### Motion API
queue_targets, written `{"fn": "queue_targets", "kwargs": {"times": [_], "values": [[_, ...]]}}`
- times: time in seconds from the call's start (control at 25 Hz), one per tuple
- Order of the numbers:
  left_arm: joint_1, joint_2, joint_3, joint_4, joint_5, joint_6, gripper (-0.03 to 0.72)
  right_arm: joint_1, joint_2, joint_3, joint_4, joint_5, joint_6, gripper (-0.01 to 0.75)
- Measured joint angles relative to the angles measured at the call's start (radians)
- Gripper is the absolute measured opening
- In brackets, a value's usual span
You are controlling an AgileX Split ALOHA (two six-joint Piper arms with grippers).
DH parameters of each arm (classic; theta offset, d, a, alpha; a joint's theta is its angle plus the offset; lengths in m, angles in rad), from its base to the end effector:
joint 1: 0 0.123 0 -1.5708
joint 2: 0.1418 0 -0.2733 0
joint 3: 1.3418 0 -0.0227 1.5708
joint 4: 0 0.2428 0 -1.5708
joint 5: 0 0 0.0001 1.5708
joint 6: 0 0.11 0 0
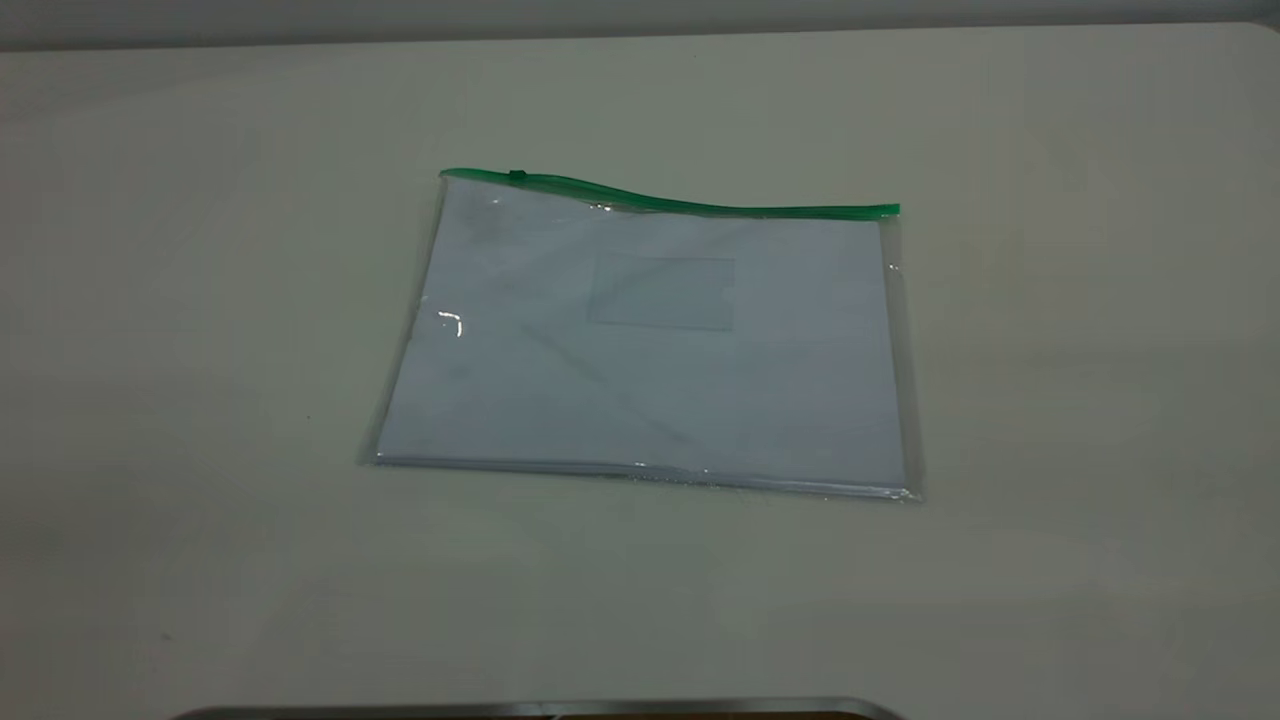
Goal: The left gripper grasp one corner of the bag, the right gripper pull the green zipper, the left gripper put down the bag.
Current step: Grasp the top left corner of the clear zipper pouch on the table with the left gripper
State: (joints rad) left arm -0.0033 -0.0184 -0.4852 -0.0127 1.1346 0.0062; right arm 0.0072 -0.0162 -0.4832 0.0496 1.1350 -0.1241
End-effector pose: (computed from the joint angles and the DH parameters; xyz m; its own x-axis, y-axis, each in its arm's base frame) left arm 0.0119 -0.0013 0.2537 -0.5174 0.0025 -0.8558 0.0136 0.9999 -0.0052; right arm 0.0122 0.0050 0.2532 -0.5135 -0.1066 -0.8515 -0.0989 0.9930 -0.0646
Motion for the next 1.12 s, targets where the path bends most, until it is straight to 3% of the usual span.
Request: {"fn": "queue_targets", "kwargs": {"times": [0.76,1.0,1.12], "values": [[0.000,0.008,0.000,0.000,0.000,-0.012,0.590,0.000,0.000,0.000,0.015,0.000,0.000,0.240],[0.000,0.154,-0.007,0.000,-0.014,-0.023,0.590,0.000,0.000,0.000,0.018,0.000,0.002,0.243],[0.000,0.260,-0.044,0.000,-0.066,-0.023,0.590,0.000,0.000,0.000,0.019,0.000,0.049,0.285]]}}
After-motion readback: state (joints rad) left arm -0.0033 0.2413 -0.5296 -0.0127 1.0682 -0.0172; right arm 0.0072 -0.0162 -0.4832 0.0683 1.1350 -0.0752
